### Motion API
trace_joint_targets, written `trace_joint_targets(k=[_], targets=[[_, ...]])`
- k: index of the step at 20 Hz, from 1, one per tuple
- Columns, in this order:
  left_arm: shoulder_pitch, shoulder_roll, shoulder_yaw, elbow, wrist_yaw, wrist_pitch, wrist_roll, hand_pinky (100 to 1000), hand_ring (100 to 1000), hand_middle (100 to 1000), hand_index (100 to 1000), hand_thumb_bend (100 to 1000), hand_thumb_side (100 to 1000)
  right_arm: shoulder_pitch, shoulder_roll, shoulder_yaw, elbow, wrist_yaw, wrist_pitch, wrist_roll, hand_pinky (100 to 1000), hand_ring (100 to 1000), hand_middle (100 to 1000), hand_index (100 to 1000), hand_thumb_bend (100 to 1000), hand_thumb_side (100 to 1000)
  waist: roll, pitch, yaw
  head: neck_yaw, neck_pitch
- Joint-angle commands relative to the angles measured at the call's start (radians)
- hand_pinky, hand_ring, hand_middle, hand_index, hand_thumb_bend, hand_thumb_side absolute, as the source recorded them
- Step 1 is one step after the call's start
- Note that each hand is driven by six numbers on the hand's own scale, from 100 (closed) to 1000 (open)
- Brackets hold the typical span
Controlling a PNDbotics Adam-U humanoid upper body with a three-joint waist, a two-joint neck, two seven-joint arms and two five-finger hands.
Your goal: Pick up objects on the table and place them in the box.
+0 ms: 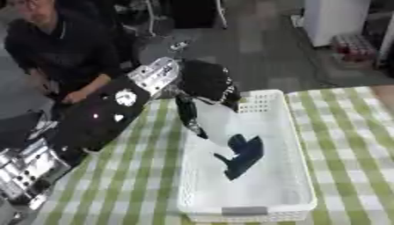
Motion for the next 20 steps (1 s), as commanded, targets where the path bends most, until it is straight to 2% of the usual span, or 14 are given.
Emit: trace_joint_targets(k=[1, 2, 3, 4, 5, 8, 13, 17, 20], targets=[[-0.02, 0.021, 0.012, 0.023, -0.067, -0.003, 0.005, 833, 855, 831, 748, 559, 767, -0.015, -0.028, -0.009, -0.013, -0.007, -0.257, 0.262, 292, 492, 460, 551, 100, 1000, -0.007, -0.013, 0.002, -0.001, -0.023], [-0.02, 0.018, 0.014, 0.038, -0.079, -0.003, -0.009, 792, 824, 806, 733, 537, 747, -0.013, -0.029, -0.009, -0.013, -0.006, -0.257, 0.262, 292, 492, 460, 551, 100, 1000, -0.007, -0.014, 0.003, -0.002, -0.024], [-0.02, 0.016, 0.016, 0.05, -0.085, -0.002, -0.022, 932, 939, 908, 809, 654, 807, -0.011, -0.029, -0.01, -0.013, -0.006, -0.258, 0.262, 292, 492, 460, 551, 100, 1000, -0.008, -0.015, 0.005, -0.003, -0.025], [-0.02, 0.014, 0.017, 0.06, -0.087, -0.002, -0.037, 925, 931, 901, 803, 647, 801, -0.009, -0.029, -0.01, -0.013, -0.005, -0.259, 0.262, 292, 492, 460, 551, 100, 1000, -0.009, -0.016, 0.007, -0.005, -0.024], [-0.02, 0.012, 0.016, 0.067, -0.085, -0.002, -0.049, 1000, 1000, 977, 858, 655, 880, -0.007, -0.029, -0.009, -0.013, -0.004, -0.26, 0.262, 292, 492, 460, 551, 100, 1000, -0.01, -0.016, 0.008, -0.005, -0.024], [-0.017, 0.008, 0.006, 0.078, -0.056, -0.003, -0.079, 1000, 1000, 1000, 894, 699, 908, -0.003, -0.029, -0.007, -0.013, 0.001, -0.264, 0.262, 292, 492, 460, 551, 100, 1000, -0.013, -0.018, 0.011, -0.007, -0.028], [0.013, 0.028, 0.025, 0.04, 0.03, 0.011, -0.095, 1000, 1000, 1000, 872, 615, 926, 0.004, -0.028, -0.01, -0.013, 0.003, -0.264, 0.262, 291, 491, 459, 550, 100, 1000, -0.014, -0.019, 0.019, -0.016, -0.036], [0.122, 0.078, 0.066, -0.071, 0.181, 0.09, -0.059, 941, 950, 957, 856, 532, 921, 0.023, -0.029, -0.022, -0.013, 0.008, -0.26, 0.262, 291, 491, 460, 550, 100, 1000, -0.018, -0.025, 0.035, -0.044, -0.052], [0.248, 0.096, 0.108, -0.192, 0.376, 0.178, -0.005, 856, 889, 927, 852, 504, 895, 0.061, -0.026, -0.033, -0.013, 0.027, -0.261, 0.258, 290, 491, 460, 549, 100, 1000, -0.035, -0.036, 0.06, -0.087, -0.076]])
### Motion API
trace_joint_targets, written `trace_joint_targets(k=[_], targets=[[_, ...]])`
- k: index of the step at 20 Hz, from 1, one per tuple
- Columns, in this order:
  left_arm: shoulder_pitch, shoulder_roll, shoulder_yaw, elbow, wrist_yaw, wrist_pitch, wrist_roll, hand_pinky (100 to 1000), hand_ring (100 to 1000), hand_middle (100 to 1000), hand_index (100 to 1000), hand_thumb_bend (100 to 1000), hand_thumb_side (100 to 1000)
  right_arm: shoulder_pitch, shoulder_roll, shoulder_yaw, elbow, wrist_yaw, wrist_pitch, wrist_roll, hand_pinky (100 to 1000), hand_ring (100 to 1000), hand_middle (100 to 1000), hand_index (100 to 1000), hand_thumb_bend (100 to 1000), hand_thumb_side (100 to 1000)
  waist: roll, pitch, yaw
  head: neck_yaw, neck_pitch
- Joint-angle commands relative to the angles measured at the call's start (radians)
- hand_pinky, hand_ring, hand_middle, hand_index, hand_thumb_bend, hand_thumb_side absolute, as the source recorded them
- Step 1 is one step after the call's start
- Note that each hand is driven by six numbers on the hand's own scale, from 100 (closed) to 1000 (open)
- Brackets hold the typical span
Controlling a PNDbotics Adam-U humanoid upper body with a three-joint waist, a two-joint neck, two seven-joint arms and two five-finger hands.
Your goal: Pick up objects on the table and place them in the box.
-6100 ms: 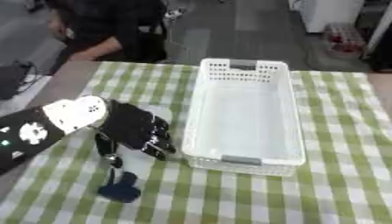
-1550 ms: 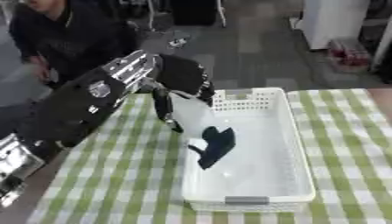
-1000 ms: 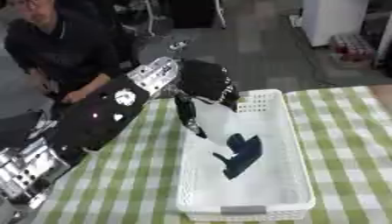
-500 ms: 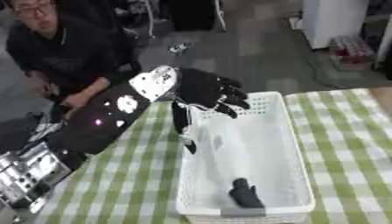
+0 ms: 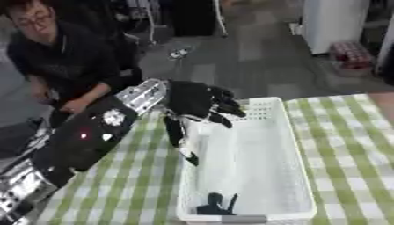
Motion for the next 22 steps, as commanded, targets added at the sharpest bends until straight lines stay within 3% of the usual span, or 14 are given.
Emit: trace_joint_targets(k=[1, 3, 5, 6, 10, 11, 12, 13, 15, 18, 21, 22], targets=[[0.074, 0.059, 0.056, -0.128, 0.205, 0.094, 0.04, 831, 871, 916, 848, 498, 886, 0.023, -0.018, -0.019, -0.013, 0.023, -0.263, 0.255, 290, 491, 460, 549, 100, 1000, -0.02, -0.023, 0.014, -0.041, -0.035], [0.141, 0.053, 0.077, -0.205, 0.353, 0.157, 0.05, 759, 818, 891, 842, 496, 915, 0.058, -0.011, -0.023, -0.013, 0.052, -0.27, 0.244, 289, 490, 460, 546, 100, 1000, -0.035, -0.032, 0.036, -0.068, -0.05], [0.202, 0.033, 0.1, -0.279, 0.497, 0.215, 0.059, 710, 780, 872, 843, 457, 854, 0.098, -0.002, -0.024, -0.013, 0.091, -0.28, 0.225, 289, 490, 459, 545, 100, 1000, -0.05, -0.041, 0.062, -0.088, -0.064], [0.235, 0.013, 0.114, -0.315, 0.575, 0.245, 0.075, 632, 718, 834, 837, 406, 845, 0.122, 0.004, -0.026, -0.013, 0.114, -0.284, 0.212, 287, 489, 458, 544, 100, 1000, -0.059, -0.046, 0.078, -0.099, -0.069], [0.328, -0.066, 0.153, -0.478, 0.861, 0.332, 0.165, 487, 569, 740, 796, 279, 889, 0.197, 0.03, -0.029, -0.013, 0.219, -0.298, 0.147, 287, 489, 458, 543, 100, 1000, -0.085, -0.06, 0.131, -0.141, -0.069], [0.344, -0.081, 0.158, -0.521, 0.917, 0.34, 0.187, 495, 578, 747, 799, 283, 886, 0.211, 0.036, -0.027, -0.013, 0.247, -0.301, 0.129, 287, 489, 458, 543, 100, 1000, -0.089, -0.062, 0.141, -0.149, -0.068], [0.353, -0.111, 0.163, -0.557, 0.97, 0.338, 0.211, 411, 488, 670, 741, 266, 860, 0.228, 0.043, -0.026, -0.013, 0.275, -0.302, 0.111, 286, 489, 458, 543, 100, 1000, -0.095, -0.065, 0.153, -0.152, -0.066], [0.356, -0.14, 0.164, -0.578, 1.026, 0.32, 0.234, 380, 458, 626, 710, 263, 850, 0.245, 0.051, -0.024, -0.013, 0.306, -0.302, 0.092, 286, 489, 458, 542, 100, 1000, -0.1, -0.068, 0.166, -0.153, -0.064], [0.338, -0.211, 0.161, -0.592, 1.133, 0.246, 0.274, 291, 367, 516, 599, 257, 793, 0.281, 0.067, -0.018, -0.013, 0.369, -0.302, 0.055, 286, 489, 458, 542, 100, 1000, -0.11, -0.075, 0.19, -0.126, -0.049], [0.285, -0.274, 0.143, -0.596, 1.252, 0.161, 0.265, 244, 312, 459, 567, 264, 744, 0.319, 0.081, -0.003, -0.013, 0.452, -0.303, 0.002, 286, 489, 458, 542, 100, 1000, -0.118, -0.087, 0.215, -0.067, -0.005], [0.239, -0.309, 0.138, -0.596, 1.327, 0.14, 0.233, 209, 274, 426, 554, 251, 737, 0.341, 0.09, 0.013, -0.013, 0.514, -0.303, -0.041, 285, 489, 458, 542, 100, 1000, -0.12, -0.094, 0.23, -0.023, 0.027], [0.232, -0.32, 0.133, -0.596, 1.359, 0.144, 0.232, 188, 254, 412, 552, 253, 722, 0.345, 0.092, 0.018, -0.013, 0.53, -0.303, -0.053, 285, 489, 458, 542, 100, 1000, -0.12, -0.094, 0.233, -0.012, 0.026]])
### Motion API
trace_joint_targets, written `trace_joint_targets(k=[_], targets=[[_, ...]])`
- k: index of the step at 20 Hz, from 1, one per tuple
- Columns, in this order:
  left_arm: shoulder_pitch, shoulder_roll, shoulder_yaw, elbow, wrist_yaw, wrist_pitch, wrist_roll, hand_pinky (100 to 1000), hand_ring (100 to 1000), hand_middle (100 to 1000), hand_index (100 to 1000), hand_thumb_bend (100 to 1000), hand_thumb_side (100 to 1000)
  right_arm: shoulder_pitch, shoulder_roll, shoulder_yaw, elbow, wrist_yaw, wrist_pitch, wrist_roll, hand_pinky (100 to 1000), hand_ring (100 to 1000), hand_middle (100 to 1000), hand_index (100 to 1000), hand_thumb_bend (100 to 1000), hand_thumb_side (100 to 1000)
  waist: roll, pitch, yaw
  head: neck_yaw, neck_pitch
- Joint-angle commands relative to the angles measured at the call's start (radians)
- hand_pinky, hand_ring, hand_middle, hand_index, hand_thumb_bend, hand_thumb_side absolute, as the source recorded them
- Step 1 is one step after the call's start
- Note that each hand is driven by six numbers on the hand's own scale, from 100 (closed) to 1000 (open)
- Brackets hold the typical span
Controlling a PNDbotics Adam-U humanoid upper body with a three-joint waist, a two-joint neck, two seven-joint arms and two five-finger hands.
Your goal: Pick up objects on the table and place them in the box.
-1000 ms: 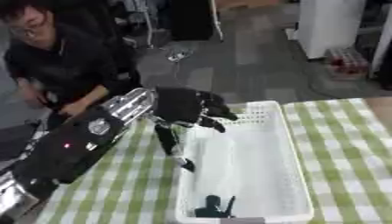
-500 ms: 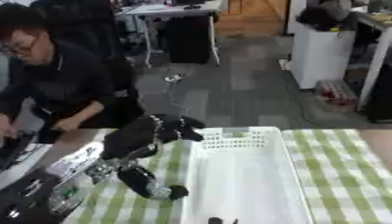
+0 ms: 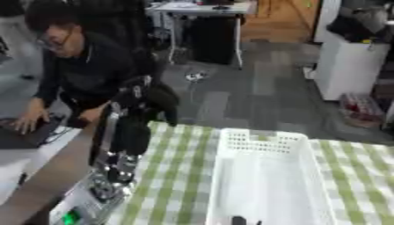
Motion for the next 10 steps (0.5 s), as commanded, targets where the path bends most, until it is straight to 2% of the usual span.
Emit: trace_joint_targets(k=[1, 2, 4, 6, 7, 8, 10], targets=[[-0.034, -0.021, -0.005, -0.016, 0.103, -0.01, -0.01, 180, 245, 406, 552, 256, 717, 0.006, 0.001, 0.012, -0.014, 0.057, -0.141, 0.098, 285, 489, 458, 542, 100, 1000, -0.002, -0.011, 0.005, 0.042, 0.009], [-0.044, -0.038, -0.009, -0.016, 0.142, -0.012, -0.002, 145, 205, 347, 508, 241, 697, 0.008, 0.003, 0.018, -0.014, 0.071, -0.141, 0.09, 285, 489, 458, 542, 100, 1000, -0.002, -0.01, 0.006, 0.054, 0.009], [-0.053, -0.062, -0.017, -0.016, 0.218, -0.013, 0.009, 136, 189, 344, 518, 256, 699, 0.008, 0.007, 0.029, -0.014, 0.093, -0.141, 0.076, 285, 489, 458, 542, 100, 1000, -0.003, -0.007, 0.006, 0.066, 0.008], [-0.052, -0.083, -0.037, -0.016, 0.311, -0.007, 0.017, 129, 155, 337, 544, 257, 724, 0.006, 0.009, 0.034, -0.014, 0.107, -0.141, 0.064, 285, 489, 458, 542, 100, 1000, -0.002, -0.004, 0.004, 0.061, -0.001], [-0.056, -0.097, -0.065, -0.016, 0.388, 0.007, 0.006, 137, 150, 341, 557, 257, 734, 0.005, 0.008, 0.037, -0.014, 0.113, -0.141, 0.061, 285, 489, 459, 542, 100, 1000, -0.002, -0.003, 0.002, 0.069, -0.002], [-0.061, -0.109, -0.095, -0.016, 0.48, 0.022, -0.021, 189, 110, 353, 575, 230, 770, 0.004, 0.008, 0.04, -0.014, 0.118, -0.141, 0.059, 285, 489, 459, 542, 100, 1000, -0.001, -0.003, 0.0, 0.081, -0.001], [-0.066, -0.133, -0.155, -0.016, 0.727, 0.061, -0.137, 229, 101, 389, 595, 215, 788, 0.0, 0.006, 0.045, -0.014, 0.122, -0.143, 0.056, 286, 489, 459, 542, 100, 1000, -0.001, -0.003, -0.004, 0.105, 0.006]])
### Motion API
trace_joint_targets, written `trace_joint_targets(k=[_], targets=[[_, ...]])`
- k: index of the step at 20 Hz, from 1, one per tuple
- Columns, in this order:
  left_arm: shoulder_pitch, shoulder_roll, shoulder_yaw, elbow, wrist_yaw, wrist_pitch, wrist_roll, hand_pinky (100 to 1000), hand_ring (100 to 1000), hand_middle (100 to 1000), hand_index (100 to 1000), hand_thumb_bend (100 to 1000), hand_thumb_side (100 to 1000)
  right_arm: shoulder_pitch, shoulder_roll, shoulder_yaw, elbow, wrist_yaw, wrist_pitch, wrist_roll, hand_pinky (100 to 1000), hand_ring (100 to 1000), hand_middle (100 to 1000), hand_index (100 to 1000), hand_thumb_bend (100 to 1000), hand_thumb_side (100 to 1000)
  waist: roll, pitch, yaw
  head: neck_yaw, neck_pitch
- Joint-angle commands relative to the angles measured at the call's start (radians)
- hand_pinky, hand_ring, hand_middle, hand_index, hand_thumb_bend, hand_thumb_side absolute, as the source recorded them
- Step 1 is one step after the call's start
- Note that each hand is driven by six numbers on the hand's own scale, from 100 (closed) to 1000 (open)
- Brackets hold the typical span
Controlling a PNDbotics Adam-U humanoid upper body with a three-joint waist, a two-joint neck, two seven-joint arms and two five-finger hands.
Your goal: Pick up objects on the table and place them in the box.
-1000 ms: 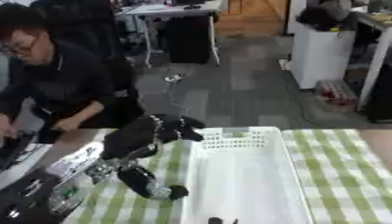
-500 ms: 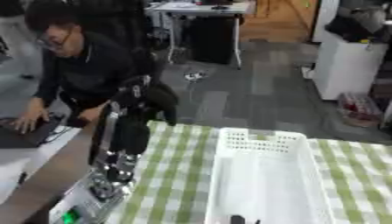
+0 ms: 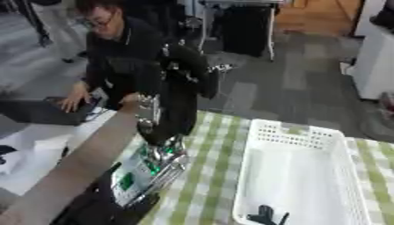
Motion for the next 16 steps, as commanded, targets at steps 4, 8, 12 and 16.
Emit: trace_joint_targets(k=[4, 8, 12, 16], targets=[[-0.027, -0.044, -0.071, -0.013, 0.749, 0.189, -0.376, 264, 100, 447, 629, 142, 834, -0.009, -0.013, 0.005, -0.014, 0.009, -0.107, 0.093, 286, 489, 459, 542, 100, 1000, 0.002, -0.009, -0.004, 0.056, 0.027], [-0.027, -0.04, -0.028, -0.013, 1.007, 0.282, -0.494, 293, 125, 453, 538, 139, 910, -0.012, -0.015, 0.004, -0.014, 0.006, -0.108, 0.093, 286, 489, 459, 542, 100, 1000, 0.004, -0.009, -0.004, 0.061, 0.041], [-0.018, -0.046, -0.025, -0.013, 1.043, 0.356, -0.579, 348, 217, 525, 575, 140, 951, -0.015, -0.015, 0.002, -0.014, 0.004, -0.107, 0.094, 286, 489, 459, 542, 100, 1000, 0.004, -0.006, -0.005, 0.07, 0.046], [-0.023, -0.067, -0.032, -0.013, 1.104, 0.364, -0.6, 362, 299, 654, 690, 110, 971, -0.016, -0.014, 0.003, -0.014, 0.004, -0.107, 0.095, 286, 489, 459, 542, 100, 1000, 0.003, -0.004, -0.006, 0.061, 0.042]])
